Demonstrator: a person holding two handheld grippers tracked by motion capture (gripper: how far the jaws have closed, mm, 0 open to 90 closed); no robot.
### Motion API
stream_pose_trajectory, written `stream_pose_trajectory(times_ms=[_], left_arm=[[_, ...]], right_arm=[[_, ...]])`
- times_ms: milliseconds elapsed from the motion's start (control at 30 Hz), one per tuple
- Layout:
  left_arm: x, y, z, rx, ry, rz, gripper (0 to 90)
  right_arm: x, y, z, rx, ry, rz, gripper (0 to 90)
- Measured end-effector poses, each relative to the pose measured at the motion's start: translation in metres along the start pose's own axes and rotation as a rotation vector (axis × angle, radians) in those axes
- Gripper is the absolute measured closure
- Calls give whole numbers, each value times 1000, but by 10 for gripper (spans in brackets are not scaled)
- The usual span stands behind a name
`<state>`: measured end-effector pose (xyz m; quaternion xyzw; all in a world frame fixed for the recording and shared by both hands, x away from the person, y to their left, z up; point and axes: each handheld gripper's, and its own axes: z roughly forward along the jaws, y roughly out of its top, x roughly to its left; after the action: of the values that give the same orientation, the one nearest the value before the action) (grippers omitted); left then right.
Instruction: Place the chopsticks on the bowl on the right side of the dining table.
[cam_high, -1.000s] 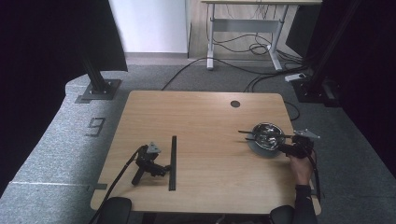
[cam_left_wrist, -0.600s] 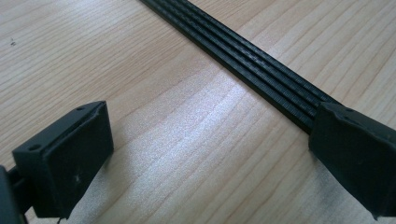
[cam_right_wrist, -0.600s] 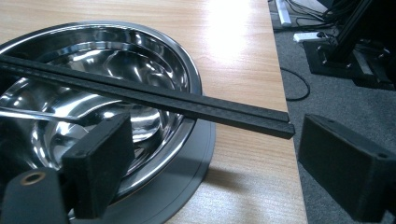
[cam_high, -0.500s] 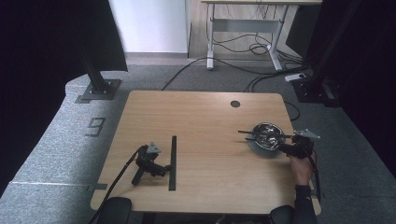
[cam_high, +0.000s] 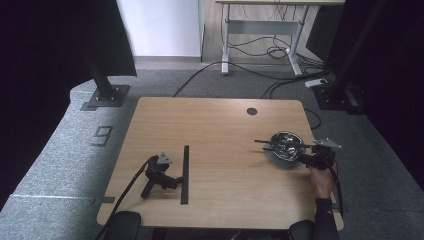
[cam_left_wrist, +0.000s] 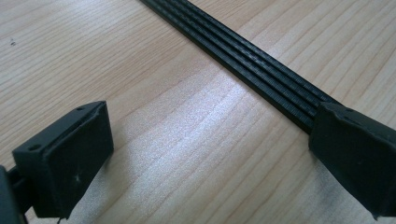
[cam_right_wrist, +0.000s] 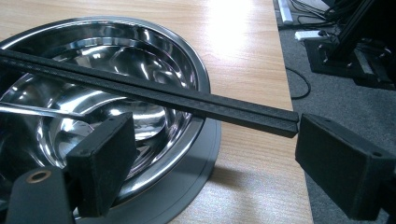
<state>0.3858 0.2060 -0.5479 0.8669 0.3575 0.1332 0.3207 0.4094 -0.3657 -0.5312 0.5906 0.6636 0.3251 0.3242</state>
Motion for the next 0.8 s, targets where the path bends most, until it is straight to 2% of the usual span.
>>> stream_pose_trajectory(times_ms=[800], left_arm=[[0,0,0,0,0,0,0]], right_arm=[[-5,1,6,-2,14,-11,128]])
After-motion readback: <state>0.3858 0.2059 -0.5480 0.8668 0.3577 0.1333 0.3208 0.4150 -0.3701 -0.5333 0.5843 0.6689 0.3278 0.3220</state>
